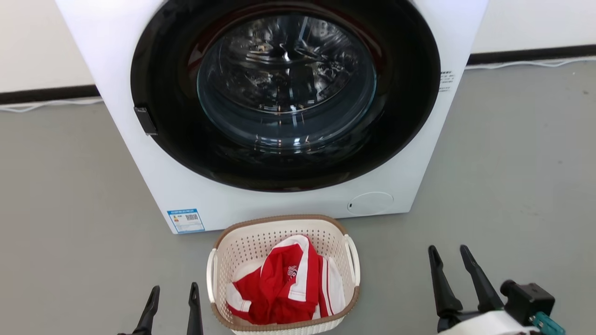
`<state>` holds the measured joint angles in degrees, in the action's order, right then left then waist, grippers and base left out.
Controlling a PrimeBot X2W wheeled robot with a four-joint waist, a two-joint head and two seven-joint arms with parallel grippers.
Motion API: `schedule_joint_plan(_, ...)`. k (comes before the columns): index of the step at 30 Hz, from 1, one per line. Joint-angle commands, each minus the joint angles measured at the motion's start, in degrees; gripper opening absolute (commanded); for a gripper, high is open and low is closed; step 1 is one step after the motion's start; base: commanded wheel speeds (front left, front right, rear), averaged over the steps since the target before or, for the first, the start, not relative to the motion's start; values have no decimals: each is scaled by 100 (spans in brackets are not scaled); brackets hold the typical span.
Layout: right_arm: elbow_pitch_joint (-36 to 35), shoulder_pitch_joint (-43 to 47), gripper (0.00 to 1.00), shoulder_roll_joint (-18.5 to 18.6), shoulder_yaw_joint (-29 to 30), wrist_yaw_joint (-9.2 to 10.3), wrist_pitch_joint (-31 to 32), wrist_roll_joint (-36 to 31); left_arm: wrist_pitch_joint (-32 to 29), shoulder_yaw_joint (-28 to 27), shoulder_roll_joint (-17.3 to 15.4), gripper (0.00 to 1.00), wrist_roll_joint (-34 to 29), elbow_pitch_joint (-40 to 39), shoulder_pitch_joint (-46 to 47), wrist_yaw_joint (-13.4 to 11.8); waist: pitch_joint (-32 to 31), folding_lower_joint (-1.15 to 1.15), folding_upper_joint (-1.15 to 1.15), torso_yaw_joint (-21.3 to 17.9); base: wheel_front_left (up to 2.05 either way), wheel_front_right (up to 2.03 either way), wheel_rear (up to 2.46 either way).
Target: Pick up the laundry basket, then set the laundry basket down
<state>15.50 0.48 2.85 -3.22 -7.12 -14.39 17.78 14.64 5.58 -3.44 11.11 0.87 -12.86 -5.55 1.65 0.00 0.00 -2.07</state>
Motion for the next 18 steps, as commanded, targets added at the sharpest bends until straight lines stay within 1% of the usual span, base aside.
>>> schedule_joint_plan(1,-209,-7,100,3,-69,-36,-61,81,36,-206,39,100,33,-218,75,-57,-70,0,0,-16,0,0,0)
schedule_joint_plan(5,-329,211,100,3,-26,-36,-61,134,36,-283,47,100,79,-340,-72,-93,-169,0,0,-43,0,0,0)
schedule_joint_plan(18,-463,348,100,3,11,-36,-61,82,36,-360,54,100,-57,-440,-209,-33,-313,0,0,-49,0,0,0)
